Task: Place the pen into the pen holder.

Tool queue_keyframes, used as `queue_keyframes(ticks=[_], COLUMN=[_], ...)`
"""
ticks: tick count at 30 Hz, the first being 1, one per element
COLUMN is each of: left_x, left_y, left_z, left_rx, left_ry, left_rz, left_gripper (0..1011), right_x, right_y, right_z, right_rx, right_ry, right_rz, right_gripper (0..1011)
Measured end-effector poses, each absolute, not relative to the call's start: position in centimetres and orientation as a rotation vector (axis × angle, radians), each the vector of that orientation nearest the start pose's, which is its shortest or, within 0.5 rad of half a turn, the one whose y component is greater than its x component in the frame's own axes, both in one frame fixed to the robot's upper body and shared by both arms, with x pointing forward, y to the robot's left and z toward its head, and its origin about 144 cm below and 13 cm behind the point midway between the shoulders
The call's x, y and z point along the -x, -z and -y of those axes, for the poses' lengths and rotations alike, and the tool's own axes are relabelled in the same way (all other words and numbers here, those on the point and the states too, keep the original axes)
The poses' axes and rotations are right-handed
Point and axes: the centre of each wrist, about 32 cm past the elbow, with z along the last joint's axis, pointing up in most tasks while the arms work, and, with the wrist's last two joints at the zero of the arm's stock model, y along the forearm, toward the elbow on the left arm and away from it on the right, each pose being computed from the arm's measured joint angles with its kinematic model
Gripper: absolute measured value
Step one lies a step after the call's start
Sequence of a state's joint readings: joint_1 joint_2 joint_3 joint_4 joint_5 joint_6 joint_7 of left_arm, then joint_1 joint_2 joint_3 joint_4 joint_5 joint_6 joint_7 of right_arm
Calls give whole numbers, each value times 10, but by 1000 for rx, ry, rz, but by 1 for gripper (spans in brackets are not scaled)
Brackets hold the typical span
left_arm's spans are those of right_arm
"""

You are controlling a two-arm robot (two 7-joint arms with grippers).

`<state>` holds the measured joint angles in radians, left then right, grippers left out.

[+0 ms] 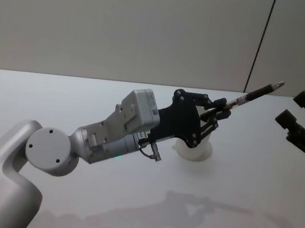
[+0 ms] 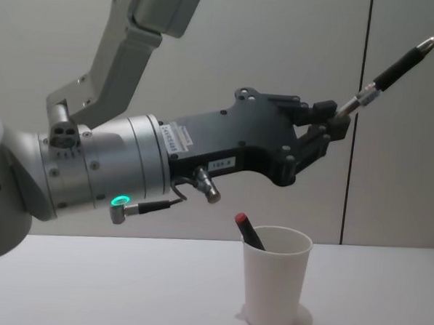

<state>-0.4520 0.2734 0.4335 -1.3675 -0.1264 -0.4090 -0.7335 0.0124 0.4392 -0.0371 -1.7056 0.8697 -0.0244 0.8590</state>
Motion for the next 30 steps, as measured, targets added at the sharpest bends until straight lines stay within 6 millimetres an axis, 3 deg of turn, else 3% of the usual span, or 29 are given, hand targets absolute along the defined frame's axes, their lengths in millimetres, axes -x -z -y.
queue_keyframes(ticks=[30], left_x=[-559], left_y=[-1225], left_z=[-195], left_rx=[49], left_ry=[-428], left_rz=[598], left_gripper=[175], right_x=[-481], right_y=[-1204], right_z=[290], right_rx=[-457], right_ry=[609], right_rz=[-60], right_gripper=[998])
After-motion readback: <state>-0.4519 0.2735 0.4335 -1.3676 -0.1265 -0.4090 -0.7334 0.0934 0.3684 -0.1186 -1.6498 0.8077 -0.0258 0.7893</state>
